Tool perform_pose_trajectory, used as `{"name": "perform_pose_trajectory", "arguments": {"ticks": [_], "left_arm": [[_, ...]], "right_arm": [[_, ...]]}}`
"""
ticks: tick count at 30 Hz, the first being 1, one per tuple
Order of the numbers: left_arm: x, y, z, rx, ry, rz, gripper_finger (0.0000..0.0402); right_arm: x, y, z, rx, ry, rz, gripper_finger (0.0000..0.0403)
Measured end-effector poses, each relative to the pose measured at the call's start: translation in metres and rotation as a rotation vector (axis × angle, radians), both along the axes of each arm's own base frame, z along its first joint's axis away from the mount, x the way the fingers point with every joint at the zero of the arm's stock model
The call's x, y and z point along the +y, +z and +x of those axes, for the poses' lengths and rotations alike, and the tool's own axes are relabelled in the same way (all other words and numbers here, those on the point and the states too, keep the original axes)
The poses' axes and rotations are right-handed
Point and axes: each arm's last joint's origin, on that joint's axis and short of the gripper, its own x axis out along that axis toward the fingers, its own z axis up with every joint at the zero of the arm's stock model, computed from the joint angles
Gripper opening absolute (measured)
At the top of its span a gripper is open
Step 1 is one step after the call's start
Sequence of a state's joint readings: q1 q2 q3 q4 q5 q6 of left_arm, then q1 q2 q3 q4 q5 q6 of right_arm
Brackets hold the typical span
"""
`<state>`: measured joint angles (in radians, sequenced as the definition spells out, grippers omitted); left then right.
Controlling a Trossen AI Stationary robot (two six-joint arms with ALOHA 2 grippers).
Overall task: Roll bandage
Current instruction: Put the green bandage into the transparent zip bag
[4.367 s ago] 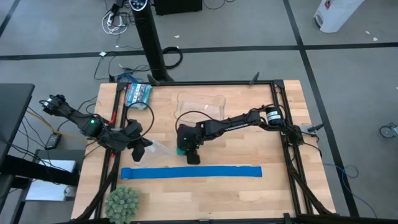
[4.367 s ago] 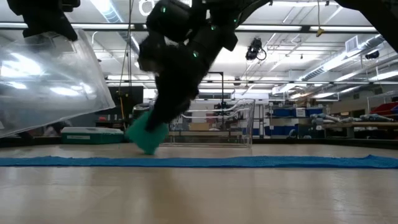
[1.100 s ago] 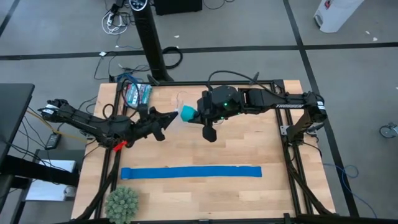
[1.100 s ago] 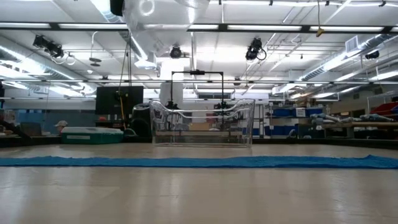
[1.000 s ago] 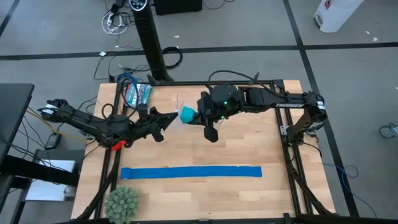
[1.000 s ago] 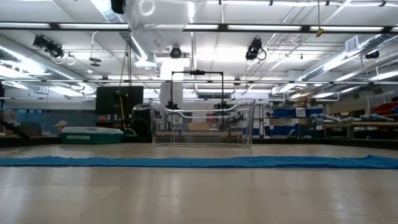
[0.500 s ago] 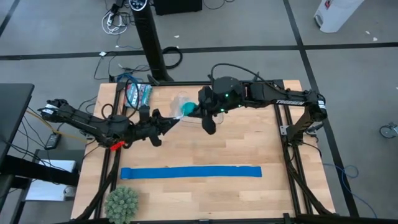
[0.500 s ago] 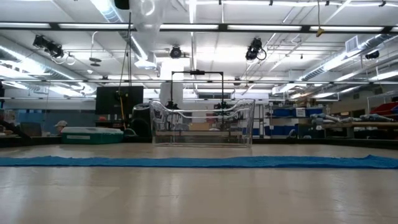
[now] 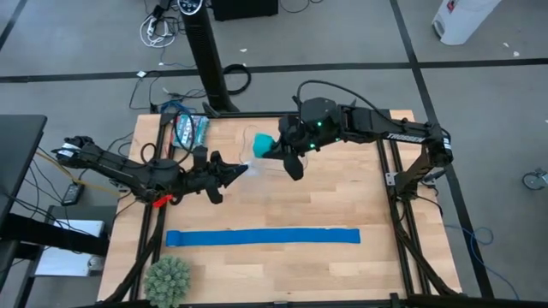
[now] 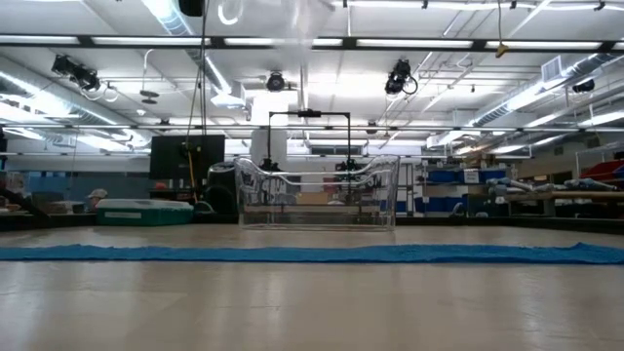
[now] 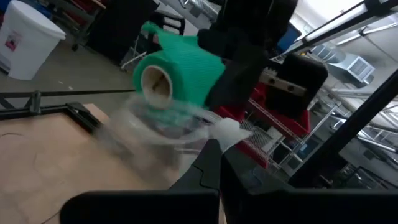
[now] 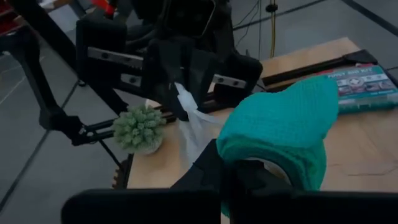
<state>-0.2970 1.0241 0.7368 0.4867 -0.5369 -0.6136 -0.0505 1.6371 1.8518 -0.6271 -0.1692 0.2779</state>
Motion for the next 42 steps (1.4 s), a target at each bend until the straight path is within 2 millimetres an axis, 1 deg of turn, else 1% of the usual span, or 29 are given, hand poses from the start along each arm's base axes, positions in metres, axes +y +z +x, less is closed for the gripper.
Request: {"name": "perform_pose_trajectory", "arguments": {"ticks": [3,5,10,14,17,21,23,24,27,30,33,36,37,40,42], "left_arm": [[0.0,-0.001,0.0,0.007,-0.003,0.002,0.0003],[0.0,-0.001,0.0,0.007,-0.004,0.003,0.0003],[0.0,-0.001,0.0,0.006,0.007,0.001,0.0003],[0.001,0.0,0.0,0.005,0.02,-0.004,0.0003],[0.001,-0.001,0.0,0.002,0.037,-0.022,0.0003],[0.002,-0.001,0.0,0.004,0.051,-0.026,0.0003],[0.002,-0.001,0.0,0.004,0.058,-0.028,0.0003],[0.002,-0.001,0.0,0.004,0.061,-0.028,0.0003],[0.002,-0.001,0.0,0.002,0.066,-0.03,0.0003],[0.002,0.001,-0.001,-0.019,0.063,-0.037,0.0003],[0.002,0.002,-0.001,-0.026,0.063,-0.04,0.0003],[0.002,0.003,-0.001,-0.032,0.058,-0.04,0.0003],[0.002,0.003,-0.001,-0.039,0.058,-0.043,0.0003],[0.002,0.004,-0.001,-0.046,0.045,-0.045,0.0003],[0.002,0.004,-0.001,-0.049,0.032,-0.053,0.0003]], "right_arm": [[-0.003,0.003,-0.002,0.005,-0.018,0.008,0.0],[-0.004,0.003,-0.002,0.004,0.002,0.01,0.0],[-0.001,-0.006,0.004,0.045,0.046,0.019,0.0],[0.003,-0.01,0.006,0.066,0.011,-0.021,0.0],[0.007,-0.008,0.007,0.038,0.123,0.008,0.0],[0.014,-0.012,0.006,0.078,0.167,-0.003,0.0],[0.016,-0.011,0.006,0.061,0.222,0.014,0.0],[0.017,-0.01,0.006,0.048,0.229,0.013,0.0],[0.018,-0.012,0.006,0.072,0.156,-0.045,0.0],[0.021,-0.011,0.009,0.025,0.257,-0.038,0.0],[0.02,-0.015,0.013,0.045,0.232,-0.034,0.0],[0.022,-0.019,0.019,0.017,0.379,0.019,0.0],[0.022,-0.02,0.019,0.027,0.38,0.018,0.0],[0.02,-0.024,0.021,0.06,0.283,-0.039,0.0],[0.02,-0.026,0.022,0.064,0.306,-0.045,0.0]]}}
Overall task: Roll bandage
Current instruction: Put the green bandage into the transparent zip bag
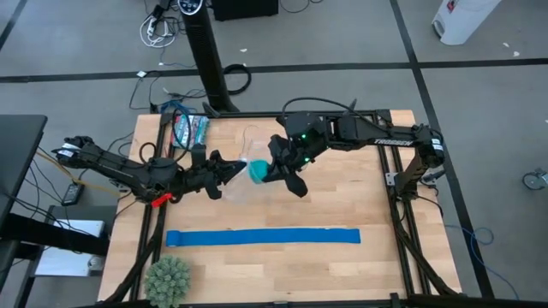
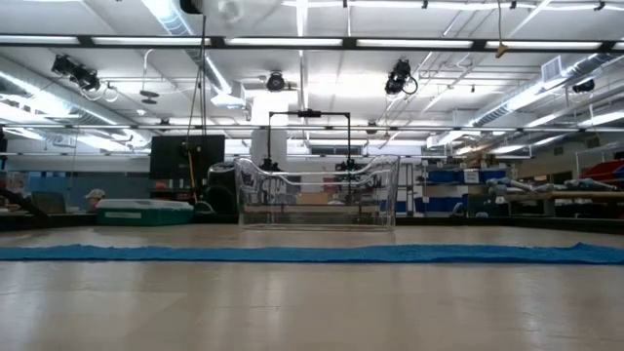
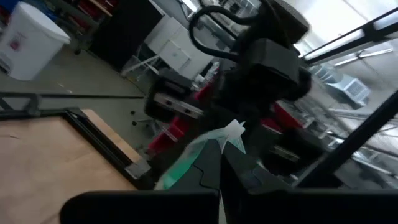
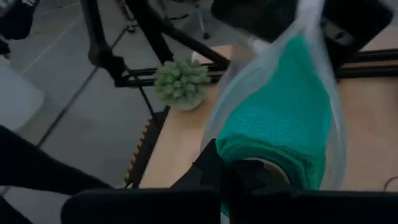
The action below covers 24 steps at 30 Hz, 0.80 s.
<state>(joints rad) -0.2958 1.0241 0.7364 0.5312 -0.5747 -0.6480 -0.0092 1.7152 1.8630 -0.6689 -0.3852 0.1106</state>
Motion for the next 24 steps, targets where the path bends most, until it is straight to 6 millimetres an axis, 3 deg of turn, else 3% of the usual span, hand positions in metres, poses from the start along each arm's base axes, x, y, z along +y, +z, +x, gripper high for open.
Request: {"name": "perform_pose_trajectory", "arguments": {"ticks": [4,7,9,11,19,24], "left_arm": [[-0.001,0.0,0.0,0.0,-0.027,-0.007,0.0003],[-0.001,0.0,0.0,-0.001,-0.03,-0.006,0.0003],[-0.001,0.0,0.0,-0.002,-0.032,-0.007,0.0003],[-0.001,0.0,0.0,-0.002,-0.031,-0.007,0.0003],[0.0,-0.003,0.002,0.02,-0.004,-0.005,0.0003],[0.0,-0.001,0.003,-0.01,0.013,-0.023,0.0003]], "right_arm": [[-0.005,-0.001,-0.001,0.018,-0.071,-0.019,0.0],[-0.002,0.0,-0.001,0.0,0.066,0.029,0.0],[-0.001,-0.001,-0.001,0.015,-0.002,-0.013,0.0],[-0.001,-0.006,-0.002,0.07,-0.131,-0.079,0.0],[0.002,-0.029,-0.001,0.246,-0.054,-0.038,0.0],[0.007,-0.014,0.008,0.062,0.034,0.012,0.0]]}}
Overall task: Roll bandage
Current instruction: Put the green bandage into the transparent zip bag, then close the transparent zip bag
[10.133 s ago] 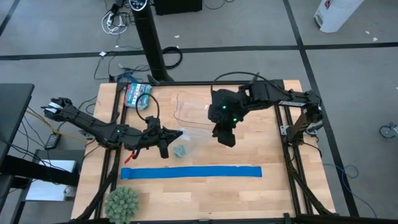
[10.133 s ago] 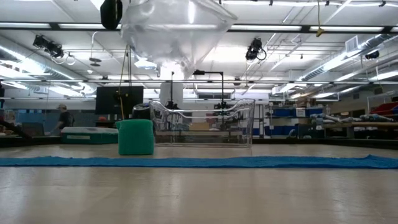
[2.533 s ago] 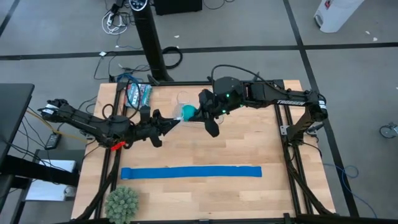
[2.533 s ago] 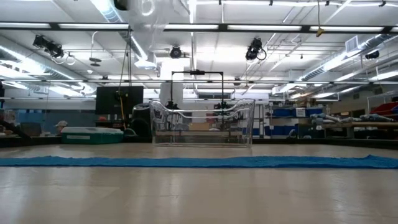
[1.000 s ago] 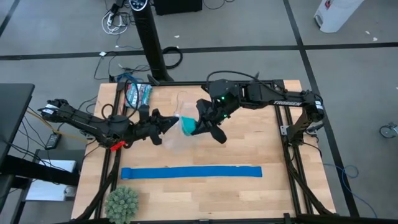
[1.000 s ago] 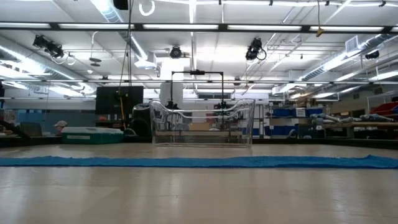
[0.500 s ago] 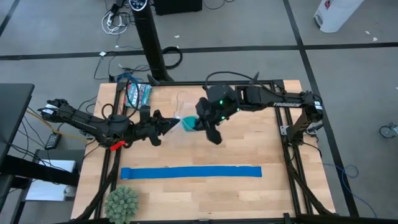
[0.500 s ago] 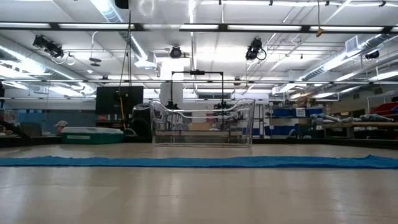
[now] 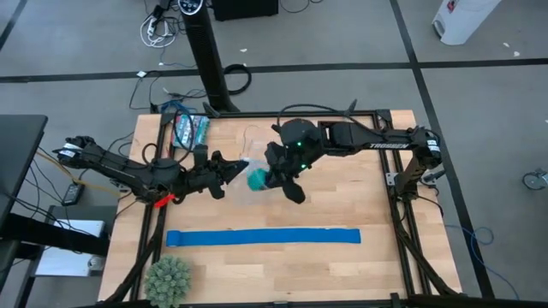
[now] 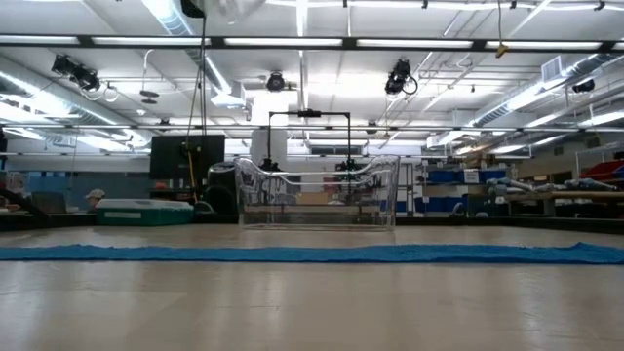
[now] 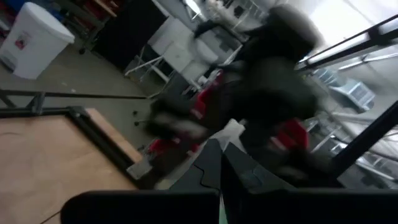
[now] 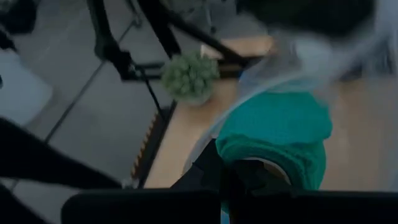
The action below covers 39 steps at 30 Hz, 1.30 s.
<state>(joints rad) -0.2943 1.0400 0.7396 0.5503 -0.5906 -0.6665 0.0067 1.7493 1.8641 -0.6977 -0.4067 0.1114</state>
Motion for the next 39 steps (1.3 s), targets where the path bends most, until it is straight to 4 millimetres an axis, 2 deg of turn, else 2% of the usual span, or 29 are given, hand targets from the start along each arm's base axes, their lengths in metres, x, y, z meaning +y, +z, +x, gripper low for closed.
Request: {"name": "perform_pose_trajectory", "arguments": {"ticks": [3,6,8,15,19,22,27,33,39], "left_arm": [[-0.001,-0.002,0.003,-0.003,-0.006,-0.003,0.0003],[-0.001,-0.001,0.003,-0.022,-0.005,-0.002,0.0003],[-0.001,0.0,0.003,-0.022,-0.005,-0.001,0.0003],[-0.001,-0.002,0.003,-0.011,-0.007,0.004,0.0003],[-0.001,-0.002,0.003,-0.009,-0.007,0.006,0.0003],[-0.001,-0.002,0.003,-0.008,-0.006,0.006,0.0003],[-0.001,-0.001,0.003,-0.012,-0.006,0.004,0.0003],[-0.001,-0.001,0.003,-0.016,-0.003,0.003,0.0003],[-0.001,-0.001,0.003,-0.012,-0.004,0.004,0.0003]], "right_arm": [[0.0,0.006,0.004,-0.059,-0.038,0.013,0.0],[-0.001,0.005,0.003,-0.059,0.005,0.023,0.0015],[0.002,0.003,0.001,-0.037,0.022,0.017,0.0039],[0.0,-0.001,-0.003,0.047,-0.004,0.053,0.0168],[-0.006,0.007,-0.014,0.054,-0.048,0.036,0.0206],[-0.013,0.012,-0.022,0.064,-0.099,0.026,0.021],[-0.019,0.027,-0.039,0.033,-0.158,-0.011,0.0194],[-0.02,0.041,-0.05,-0.045,-0.175,-0.059,0.0175],[-0.013,0.06,-0.044,-0.259,-0.152,-0.093,0.017]]}}
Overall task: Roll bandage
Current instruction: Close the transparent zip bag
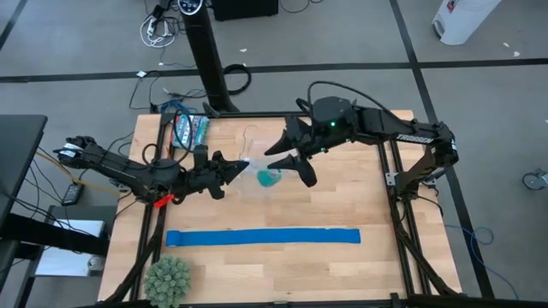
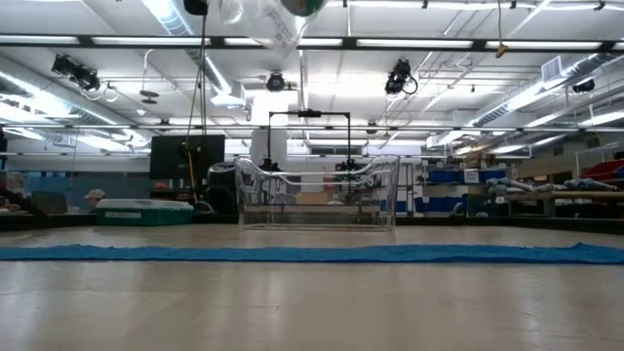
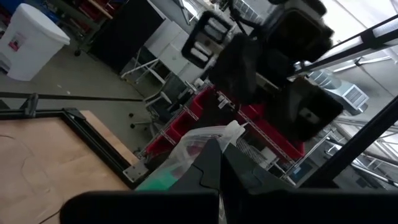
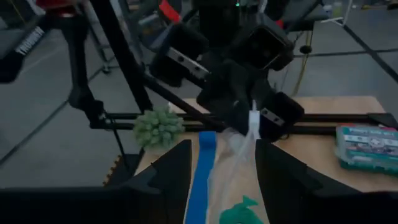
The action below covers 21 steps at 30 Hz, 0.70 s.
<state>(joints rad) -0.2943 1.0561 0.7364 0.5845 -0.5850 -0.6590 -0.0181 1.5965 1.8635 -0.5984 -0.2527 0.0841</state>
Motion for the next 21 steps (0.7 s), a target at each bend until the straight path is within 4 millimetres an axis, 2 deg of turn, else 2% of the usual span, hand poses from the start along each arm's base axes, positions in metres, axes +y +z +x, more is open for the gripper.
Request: {"name": "perform_pose_trajectory", "arguments": {"ticks": [13,17,21], "left_arm": [[-0.001,-0.004,0.004,0.02,0.007,-0.008,0.0003],[-0.001,-0.006,0.006,0.021,0.024,-0.027,0.0003],[-0.001,-0.008,0.008,0.03,0.035,-0.027,0.0003]], "right_arm": [[0.001,-0.023,0.031,0.023,-0.043,-0.047,0.017],[0.0,-0.023,0.033,-0.003,-0.05,-0.105,0.017],[-0.001,-0.03,0.04,0.011,-0.052,-0.13,0.017]]}}
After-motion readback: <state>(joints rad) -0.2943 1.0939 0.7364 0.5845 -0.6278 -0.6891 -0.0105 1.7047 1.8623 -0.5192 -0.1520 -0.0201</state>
